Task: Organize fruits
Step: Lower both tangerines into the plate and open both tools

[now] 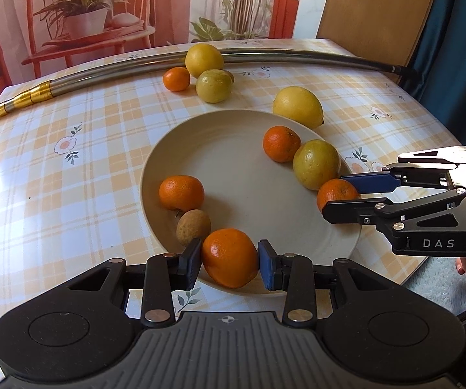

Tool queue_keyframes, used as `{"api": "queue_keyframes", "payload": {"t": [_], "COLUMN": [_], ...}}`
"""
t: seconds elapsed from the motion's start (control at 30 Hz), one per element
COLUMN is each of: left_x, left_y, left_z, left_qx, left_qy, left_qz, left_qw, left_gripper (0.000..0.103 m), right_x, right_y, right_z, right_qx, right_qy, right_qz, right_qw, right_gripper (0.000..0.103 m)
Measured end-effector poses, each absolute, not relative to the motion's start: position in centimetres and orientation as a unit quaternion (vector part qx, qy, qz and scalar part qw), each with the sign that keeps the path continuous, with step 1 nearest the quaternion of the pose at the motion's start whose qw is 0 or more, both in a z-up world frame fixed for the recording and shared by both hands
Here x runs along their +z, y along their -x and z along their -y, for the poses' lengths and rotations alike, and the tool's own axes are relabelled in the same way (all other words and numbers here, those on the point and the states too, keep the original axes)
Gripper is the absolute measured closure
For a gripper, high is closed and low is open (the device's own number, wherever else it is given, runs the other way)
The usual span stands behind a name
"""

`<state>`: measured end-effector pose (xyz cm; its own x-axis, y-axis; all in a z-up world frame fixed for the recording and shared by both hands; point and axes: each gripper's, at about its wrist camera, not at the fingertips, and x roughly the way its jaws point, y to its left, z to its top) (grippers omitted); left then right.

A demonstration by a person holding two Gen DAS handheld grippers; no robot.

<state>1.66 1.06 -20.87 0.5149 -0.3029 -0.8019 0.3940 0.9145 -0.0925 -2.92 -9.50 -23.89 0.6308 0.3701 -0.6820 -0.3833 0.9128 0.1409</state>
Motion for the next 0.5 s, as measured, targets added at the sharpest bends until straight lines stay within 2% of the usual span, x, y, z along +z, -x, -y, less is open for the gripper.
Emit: {"api": "queue_keyframes", "payload": {"t": [0.5], "left_x": [-21.13], "left_y": [-1.82], "left_z": [-0.65], "left_qx": [-0.172], "left_qy": [-0.097], "left_qz": [-0.418], "left_qw": [0.887], "left_gripper": [0.064], "right_x": [-24.29], "right_y": [2.62], "right_z": [8.82], "right_qx": [0.192], "right_qy": [0.039], "right_qz": [-0.370], "right_qw": [0.908], "right_gripper": [0.070]}}
